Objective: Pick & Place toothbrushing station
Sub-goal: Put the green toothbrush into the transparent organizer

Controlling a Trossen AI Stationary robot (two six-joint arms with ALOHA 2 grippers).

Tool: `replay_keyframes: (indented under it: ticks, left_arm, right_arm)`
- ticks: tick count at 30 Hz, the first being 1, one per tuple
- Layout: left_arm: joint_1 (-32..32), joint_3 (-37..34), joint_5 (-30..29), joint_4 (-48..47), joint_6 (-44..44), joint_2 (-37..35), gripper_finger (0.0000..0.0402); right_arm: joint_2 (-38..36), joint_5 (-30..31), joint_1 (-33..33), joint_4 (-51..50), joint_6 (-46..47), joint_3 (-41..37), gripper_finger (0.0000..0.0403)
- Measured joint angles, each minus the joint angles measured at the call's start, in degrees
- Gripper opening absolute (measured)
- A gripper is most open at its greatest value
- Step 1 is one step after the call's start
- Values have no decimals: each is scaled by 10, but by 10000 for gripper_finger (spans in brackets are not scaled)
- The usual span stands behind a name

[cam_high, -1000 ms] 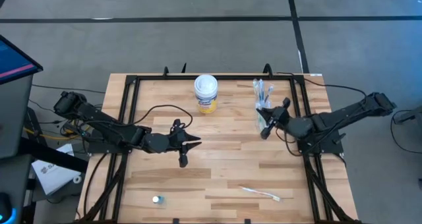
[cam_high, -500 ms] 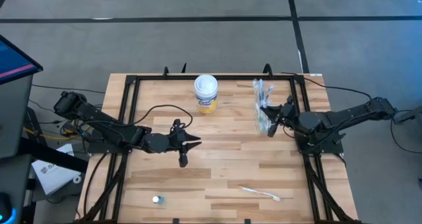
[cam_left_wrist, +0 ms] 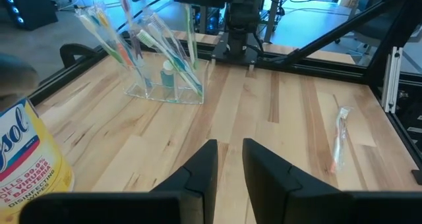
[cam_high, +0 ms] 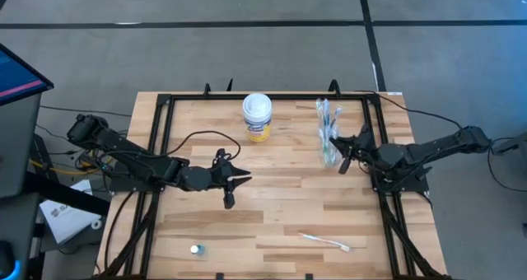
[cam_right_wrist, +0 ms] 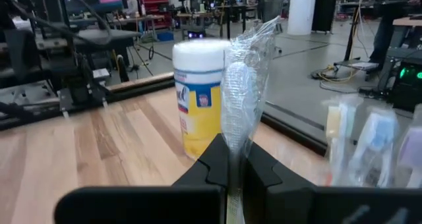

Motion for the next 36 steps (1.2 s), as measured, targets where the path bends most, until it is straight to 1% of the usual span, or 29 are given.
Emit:
replay_keyframes:
  ticks: [7, 17, 24, 32, 36]
  left_arm:
    - [0, 0, 0, 0, 0, 0, 67]
    - [0, -15, 1, 3, -1, 0, 67]
    - [0, -16, 1, 10, -1, 0, 67]
    - [0, -16, 1, 14, -1, 0, 67]
    - [0, -16, 1, 14, -1, 0, 67]
  right_arm:
    - [0, 0, 0, 9, 21, -26, 4]
    - [2, 16, 0, 6, 32, -28, 4]
    - [2, 17, 0, -30, 67, -28, 4]
    - [2, 30, 0, -34, 74, -28, 4]
    - [6, 30, 0, -48, 94, -28, 4]
